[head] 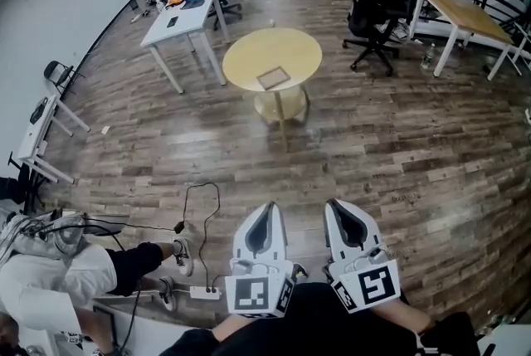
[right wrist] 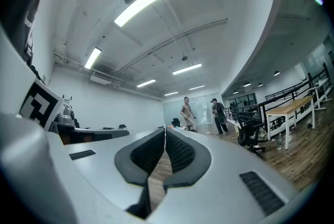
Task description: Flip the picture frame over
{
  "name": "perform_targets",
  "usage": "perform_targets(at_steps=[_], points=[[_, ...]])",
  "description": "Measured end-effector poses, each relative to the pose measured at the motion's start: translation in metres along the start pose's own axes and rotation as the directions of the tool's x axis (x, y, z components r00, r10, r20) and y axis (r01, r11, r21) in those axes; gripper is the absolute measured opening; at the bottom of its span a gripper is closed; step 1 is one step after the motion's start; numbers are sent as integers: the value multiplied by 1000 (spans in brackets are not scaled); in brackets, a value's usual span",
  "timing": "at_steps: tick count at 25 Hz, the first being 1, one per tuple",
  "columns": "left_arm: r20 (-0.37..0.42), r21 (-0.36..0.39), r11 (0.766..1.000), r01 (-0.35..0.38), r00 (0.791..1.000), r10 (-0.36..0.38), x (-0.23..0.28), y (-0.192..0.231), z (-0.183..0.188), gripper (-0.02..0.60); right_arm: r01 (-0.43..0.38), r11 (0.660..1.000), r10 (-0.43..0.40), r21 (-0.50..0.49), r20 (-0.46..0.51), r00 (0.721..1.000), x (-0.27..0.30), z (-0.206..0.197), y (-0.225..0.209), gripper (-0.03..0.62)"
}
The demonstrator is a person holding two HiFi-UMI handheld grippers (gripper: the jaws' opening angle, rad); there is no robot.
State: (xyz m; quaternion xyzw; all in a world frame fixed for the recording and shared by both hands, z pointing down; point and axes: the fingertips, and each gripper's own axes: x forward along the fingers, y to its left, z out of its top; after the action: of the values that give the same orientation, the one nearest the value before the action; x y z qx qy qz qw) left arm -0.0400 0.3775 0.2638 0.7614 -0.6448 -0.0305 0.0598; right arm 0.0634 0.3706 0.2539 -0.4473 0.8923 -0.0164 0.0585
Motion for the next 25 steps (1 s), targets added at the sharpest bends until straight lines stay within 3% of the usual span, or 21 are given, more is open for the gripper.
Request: perform_targets(at_steps=[9,25], points=[[-13,7,1000,17,1000,-17,51,-13,5,22,37,999,-37,19,-5,999,24,5,-47,21],[-20,78,997,22,1000,-20,196,-62,6,22,40,996,-44,80,50,998,86,13,-185,21]])
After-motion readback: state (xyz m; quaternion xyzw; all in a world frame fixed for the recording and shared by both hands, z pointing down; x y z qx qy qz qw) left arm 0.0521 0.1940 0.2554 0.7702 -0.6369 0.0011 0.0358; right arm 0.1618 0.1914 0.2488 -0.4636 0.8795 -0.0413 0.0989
